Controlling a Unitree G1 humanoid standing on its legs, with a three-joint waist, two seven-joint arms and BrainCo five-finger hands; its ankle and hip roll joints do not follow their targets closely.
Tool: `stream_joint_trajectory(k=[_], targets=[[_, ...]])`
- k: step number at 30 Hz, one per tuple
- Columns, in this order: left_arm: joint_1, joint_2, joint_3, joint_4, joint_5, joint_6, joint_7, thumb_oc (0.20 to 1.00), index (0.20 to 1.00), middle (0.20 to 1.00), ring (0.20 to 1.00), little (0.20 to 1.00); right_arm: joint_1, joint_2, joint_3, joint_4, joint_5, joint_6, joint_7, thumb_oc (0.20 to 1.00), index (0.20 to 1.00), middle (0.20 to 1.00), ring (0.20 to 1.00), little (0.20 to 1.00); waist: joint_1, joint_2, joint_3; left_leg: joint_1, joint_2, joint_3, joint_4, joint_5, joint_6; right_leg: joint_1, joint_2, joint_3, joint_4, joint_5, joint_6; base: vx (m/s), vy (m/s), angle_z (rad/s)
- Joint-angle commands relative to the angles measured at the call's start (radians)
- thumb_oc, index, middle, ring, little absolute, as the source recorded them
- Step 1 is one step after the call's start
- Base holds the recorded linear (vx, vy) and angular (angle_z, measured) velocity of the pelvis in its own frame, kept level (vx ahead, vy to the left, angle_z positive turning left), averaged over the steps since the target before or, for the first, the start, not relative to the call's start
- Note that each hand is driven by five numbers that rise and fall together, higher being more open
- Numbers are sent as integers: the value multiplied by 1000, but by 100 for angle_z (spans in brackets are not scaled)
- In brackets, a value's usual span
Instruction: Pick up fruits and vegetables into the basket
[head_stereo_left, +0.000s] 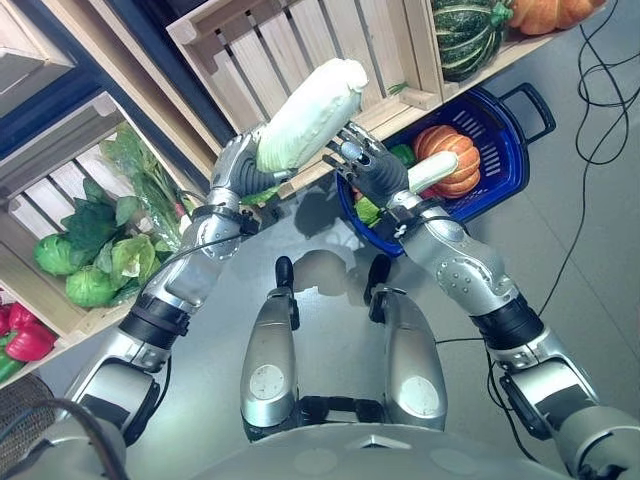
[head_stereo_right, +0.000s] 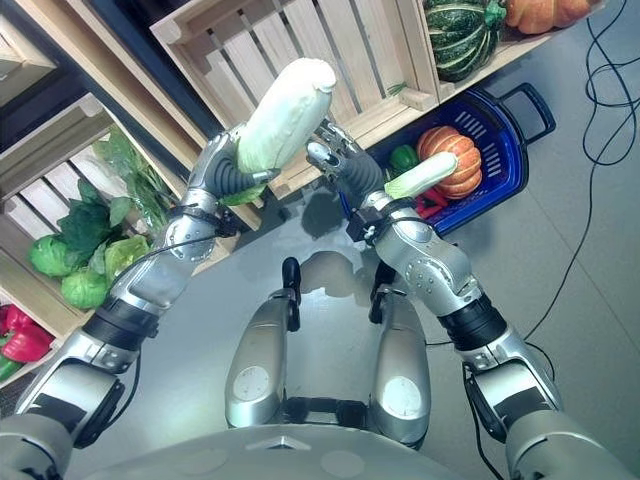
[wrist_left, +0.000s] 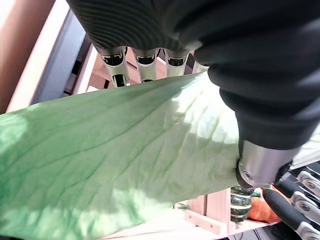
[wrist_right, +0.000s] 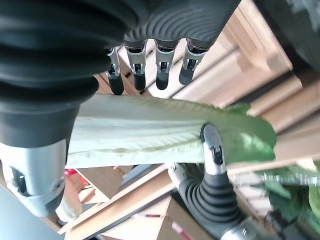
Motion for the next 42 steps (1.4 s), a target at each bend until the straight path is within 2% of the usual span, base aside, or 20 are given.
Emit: stream_joint_trajectory(k=[1,5,11,16,19,24,30,33,36,37,38,40,42], targets=[[-43,31,-62,-107,91,-1,-1,200,200,200,200,200,-70,120,72,-90,78,-68,131,1000,1000,1000,1000,1000,2,-41,-68,-3,-65,54,15,-58,87,83,-14,48,-70,-33,86,0,-20,13],[-55,48,-74,-82,139,30,48,200,200,200,200,200,-89,145,74,-64,119,-112,122,1000,1000,1000,1000,1000,11,-41,-77,-4,-67,47,7,-50,86,88,-18,42,-85,-22,88,1,-7,12],[-61,77,-89,-52,219,87,58,200,200,200,200,200,-105,148,65,-39,118,-125,81,1000,1000,1000,1000,1000,18,-43,-82,0,-69,42,1,-53,86,94,-21,40,-94,-20,92,-3,2,6],[-66,95,-119,-29,309,128,50,200,200,200,200,200,-131,110,68,-4,-111,-127,-64,1000,1000,1000,1000,1000,14,-45,-82,4,-68,45,-5,-53,85,98,-20,40,-102,-17,92,0,0,0],[-67,96,-133,-23,334,164,55,200,200,200,200,200,-156,61,60,25,-328,-76,-205,1000,1000,1000,1000,1000,5,-45,-78,3,-66,48,-7,-54,85,94,-18,44,-101,-17,91,-24,46,0],[-61,75,-139,3,301,233,71,200,200,200,200,200,-156,-1,18,69,-520,-47,-335,1000,1000,1000,1000,1000,-24,-43,-66,9,-61,60,-10,-61,86,90,-12,56,-99,-21,89,-30,72,-3],[-58,35,-142,40,255,261,145,200,200,200,200,200,-137,-13,-23,27,-643,-83,-321,1000,1000,1000,1000,1000,-53,-34,-54,5,-58,72,-6,-68,85,72,-13,70,-84,-28,91,-31,82,-14],[-64,25,-149,48,240,243,152,200,200,200,200,200,-147,-11,-18,16,-625,-96,-300,1000,1000,1000,1000,1000,-54,-33,-52,4,-59,75,-2,-70,86,67,-15,71,-80,-30,91,-17,16,-6],[-69,7,-164,57,223,224,147,200,200,200,200,200,-165,7,-4,1,-523,-98,-254,1000,1000,1000,1000,1000,-50,-33,-53,5,-60,77,1,-73,85,72,-17,69,-82,-31,88,0,0,0],[-71,1,-171,62,220,219,156,200,200,200,200,200,-170,14,4,2,-485,-89,-242,1000,1000,1000,1000,1000,-48,-33,-53,5,-61,77,3,-73,85,73,-17,69,-83,-30,88,0,0,0],[-79,-13,-188,70,215,212,169,200,200,200,200,200,-183,37,25,8,-364,-35,-207,1000,1000,1000,1000,1000,-42,-34,-55,4,-63,76,7,-74,85,76,-18,68,-83,-31,86,0,0,0],[-82,-22,-198,75,208,203,174,200,200,200,200,200,-193,52,44,22,-306,-11,-198,1000,1000,1000,1000,1000,-35,-36,-56,3,-62,76,12,-75,85,78,-20,66,-81,-32,84,4,-15,0],[-80,-30,-205,77,201,202,176,200,200,200,200,200,-198,59,56,31,-293,-24,-206,1000,1000,1000,1000,1000,-28,-38,-57,4,-60,75,14,-76,85,81,-21,62,-80,-33,83,15,-45,1]])
